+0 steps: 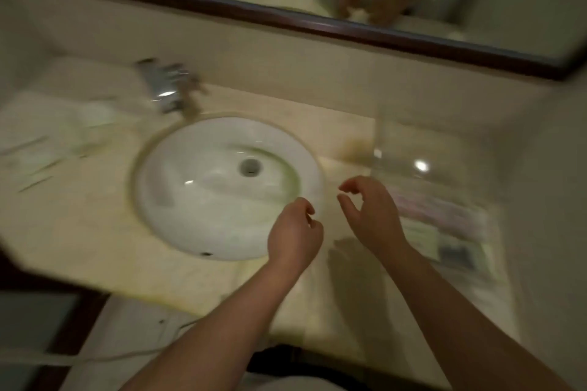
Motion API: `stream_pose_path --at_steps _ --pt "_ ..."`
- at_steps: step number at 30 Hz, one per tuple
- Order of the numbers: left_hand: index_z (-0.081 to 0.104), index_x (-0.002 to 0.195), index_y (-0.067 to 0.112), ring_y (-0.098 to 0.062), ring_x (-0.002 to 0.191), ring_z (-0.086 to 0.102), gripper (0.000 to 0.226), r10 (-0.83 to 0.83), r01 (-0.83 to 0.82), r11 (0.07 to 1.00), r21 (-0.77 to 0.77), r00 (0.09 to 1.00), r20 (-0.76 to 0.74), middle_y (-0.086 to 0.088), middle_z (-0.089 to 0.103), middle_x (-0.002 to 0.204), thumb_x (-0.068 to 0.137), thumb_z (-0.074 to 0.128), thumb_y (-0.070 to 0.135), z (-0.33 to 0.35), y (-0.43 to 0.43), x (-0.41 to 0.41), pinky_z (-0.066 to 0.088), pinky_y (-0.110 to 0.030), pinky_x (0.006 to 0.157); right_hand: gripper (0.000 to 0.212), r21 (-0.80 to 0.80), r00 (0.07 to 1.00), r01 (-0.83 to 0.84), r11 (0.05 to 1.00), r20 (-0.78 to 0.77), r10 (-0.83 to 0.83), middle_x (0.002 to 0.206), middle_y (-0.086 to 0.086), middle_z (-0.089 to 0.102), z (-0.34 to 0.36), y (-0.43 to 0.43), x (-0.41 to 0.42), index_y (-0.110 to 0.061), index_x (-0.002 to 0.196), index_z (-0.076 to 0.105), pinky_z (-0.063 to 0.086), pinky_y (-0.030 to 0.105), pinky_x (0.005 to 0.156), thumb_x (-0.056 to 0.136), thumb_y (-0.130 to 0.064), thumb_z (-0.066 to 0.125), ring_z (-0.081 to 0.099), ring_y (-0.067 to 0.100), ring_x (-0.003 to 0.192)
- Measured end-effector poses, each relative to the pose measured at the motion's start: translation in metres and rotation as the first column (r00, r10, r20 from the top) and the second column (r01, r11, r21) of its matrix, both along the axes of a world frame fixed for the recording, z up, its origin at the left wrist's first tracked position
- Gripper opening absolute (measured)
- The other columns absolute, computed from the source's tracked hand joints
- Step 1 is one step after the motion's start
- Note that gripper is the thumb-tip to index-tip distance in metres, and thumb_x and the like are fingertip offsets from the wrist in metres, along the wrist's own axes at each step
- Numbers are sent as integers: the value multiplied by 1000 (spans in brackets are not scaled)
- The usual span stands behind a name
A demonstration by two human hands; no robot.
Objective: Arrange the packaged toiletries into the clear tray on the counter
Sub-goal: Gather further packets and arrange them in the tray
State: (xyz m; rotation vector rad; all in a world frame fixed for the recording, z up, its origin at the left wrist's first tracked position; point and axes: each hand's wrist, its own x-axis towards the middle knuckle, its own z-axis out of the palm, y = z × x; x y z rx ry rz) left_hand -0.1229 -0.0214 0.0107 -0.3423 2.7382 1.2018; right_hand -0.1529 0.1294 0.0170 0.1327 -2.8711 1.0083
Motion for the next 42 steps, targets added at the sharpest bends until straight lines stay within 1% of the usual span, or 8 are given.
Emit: stream_pose_path --at_steps 7,16,21,26,34,37,39,42 --pt "57 99 17 -16 83 58 19 346 -351 935 -41 933 -104 2 60 94 80 54 13 15 -182 16 41 -26 65 28 -164 942 -282 945 137 305 102 -4 66 -2 -159 -9 -19 110 63 41 23 80 83 -24 71 62 13 95" --pt "58 97 13 -23 85 57 19 505 -509 860 -48 860 -68 -8 61 100 81 50 6 6 -397 -43 47 -33 71 34 -116 894 -368 922 226 386 105 -5 65 -3 -350 -79 -21 120 59 42 25 83 88 -33 65 61 13 99" --pt "64 101 16 -22 92 57 17 633 -632 773 -50 774 -3 -8 59 112 84 59 18 -12 -514 -81 44 -28 77 36 -93 894 -301 949 318 315 110 1 66 -9 -459 -132 -18 121 59 49 31 82 89 -35 63 63 17 97" --pt "52 117 12 -31 100 60 54 635 -636 771 -33 764 113 -11 55 118 76 76 37 -25 -545 -116 52 -39 82 42 -57 919 -98 994 379 112 113 7 67 -18 -527 -190 -14 120 58 49 34 84 88 -40 60 63 25 102" --pt "40 133 16 -33 105 61 64 621 -604 779 -165 780 80 -11 64 117 79 73 23 -39 -543 -140 51 -40 78 61 164 920 87 983 365 -143 124 15 54 -36 -560 -228 -11 125 50 47 41 86 81 -50 65 58 33 109" --pt "61 97 16 -31 89 63 20 583 -580 811 -82 812 31 -8 67 95 79 66 23 -38 -549 -143 53 -38 70 69 263 929 121 957 310 -202 122 15 55 -37 -572 -236 -9 122 48 47 42 87 76 -54 70 57 34 111" --pt "56 73 13 -29 76 61 11 522 -522 853 -15 852 33 -8 62 81 79 61 21 -37 -556 -144 48 -35 60 71 321 931 92 943 307 -196 122 14 56 -39 -579 -241 -10 124 47 45 41 89 72 -52 73 56 33 113" --pt "67 79 20 -22 82 61 11 454 -453 888 78 891 5 -3 62 89 82 60 12 -35 -566 -148 49 -31 67 67 317 904 64 946 384 -189 119 13 61 -44 -582 -247 -11 122 46 45 41 88 72 -45 73 57 35 112"
